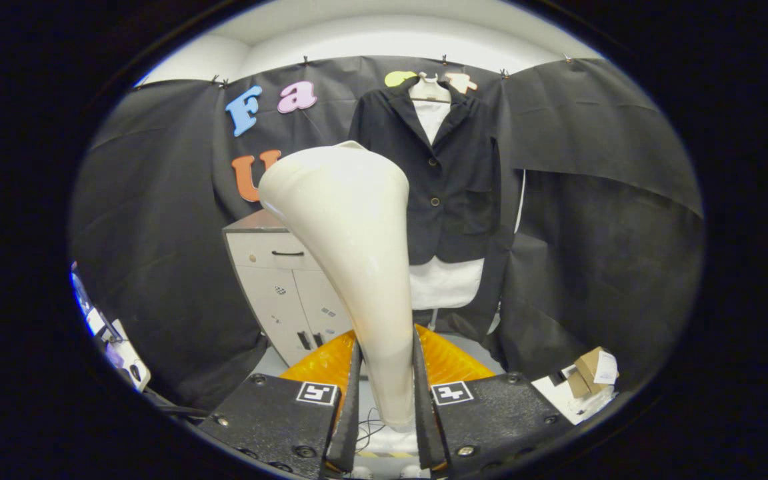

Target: Iron the clothes twice with a garment steamer, once on the left side and once on the right side.

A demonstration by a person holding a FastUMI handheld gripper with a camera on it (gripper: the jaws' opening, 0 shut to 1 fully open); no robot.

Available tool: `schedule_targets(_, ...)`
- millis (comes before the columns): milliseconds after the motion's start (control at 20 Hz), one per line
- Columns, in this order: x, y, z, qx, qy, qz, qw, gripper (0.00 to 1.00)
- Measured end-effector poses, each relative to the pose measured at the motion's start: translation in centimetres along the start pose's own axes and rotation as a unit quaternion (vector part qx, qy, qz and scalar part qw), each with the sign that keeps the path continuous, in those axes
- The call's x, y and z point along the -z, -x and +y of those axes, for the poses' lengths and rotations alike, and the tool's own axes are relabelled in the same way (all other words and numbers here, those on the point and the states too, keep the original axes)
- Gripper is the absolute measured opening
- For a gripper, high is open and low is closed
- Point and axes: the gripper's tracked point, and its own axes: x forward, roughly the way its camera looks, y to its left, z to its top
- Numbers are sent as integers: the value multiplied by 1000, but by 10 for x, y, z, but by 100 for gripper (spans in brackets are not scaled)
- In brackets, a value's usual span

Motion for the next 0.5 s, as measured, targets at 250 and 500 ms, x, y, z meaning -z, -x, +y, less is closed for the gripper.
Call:
schedule_targets(250, -4, 0, 4, -2, 0, -1, 1000, 38)
schedule_targets(500, -8, 2, 10, -5, 5, -6, 1000, 38)
